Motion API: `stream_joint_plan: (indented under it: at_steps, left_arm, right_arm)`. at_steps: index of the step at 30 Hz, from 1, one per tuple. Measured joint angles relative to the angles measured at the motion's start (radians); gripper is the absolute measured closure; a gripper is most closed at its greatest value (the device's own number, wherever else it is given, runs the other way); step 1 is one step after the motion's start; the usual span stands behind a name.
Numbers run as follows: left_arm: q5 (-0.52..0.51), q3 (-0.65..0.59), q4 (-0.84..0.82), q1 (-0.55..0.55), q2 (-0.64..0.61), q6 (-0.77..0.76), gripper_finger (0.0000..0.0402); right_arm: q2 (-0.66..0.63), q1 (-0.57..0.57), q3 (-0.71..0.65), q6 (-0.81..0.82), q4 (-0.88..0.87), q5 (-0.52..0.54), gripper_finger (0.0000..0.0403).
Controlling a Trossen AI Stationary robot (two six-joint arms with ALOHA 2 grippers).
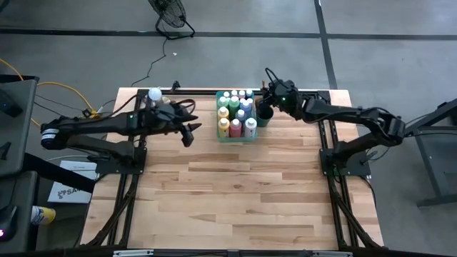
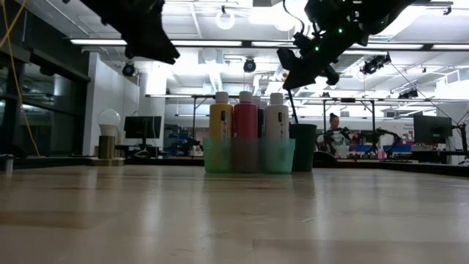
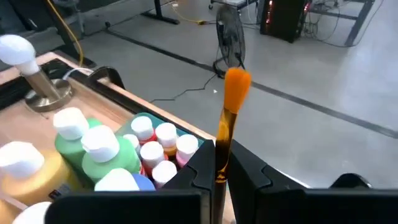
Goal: Pick & Place Paint Supplies
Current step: Put the gold paint brush into the green cup, then return to Home Position
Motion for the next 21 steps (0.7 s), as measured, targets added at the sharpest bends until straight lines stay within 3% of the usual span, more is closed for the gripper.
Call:
stream_joint_plan:
  at_steps: [7,14,18,21]
  left_arm:
    - [0.033,-0.030,-0.009,0.000,-0.088,0.003,0.0250]
    - [0.106,-0.031,-0.012,0.000,-0.117,0.032,0.0250]
    - [0.244,-0.031,-0.013,0.000,-0.117,0.067,0.0250]
    - [0.359,-0.031,-0.016,0.000,-0.117,0.080,0.0250]
  right_arm:
    - [0.002,0.026,0.000,0.061,-0.138,0.020,0.0352]
    - [0.002,0.034,0.000,0.154,-0.150,0.018,0.0315]
    - [-0.004,0.034,0.000,0.202,-0.156,0.014,0.0291]
    - [-0.017,0.034,0.000,0.204,-0.158,-0.051,0.0278]
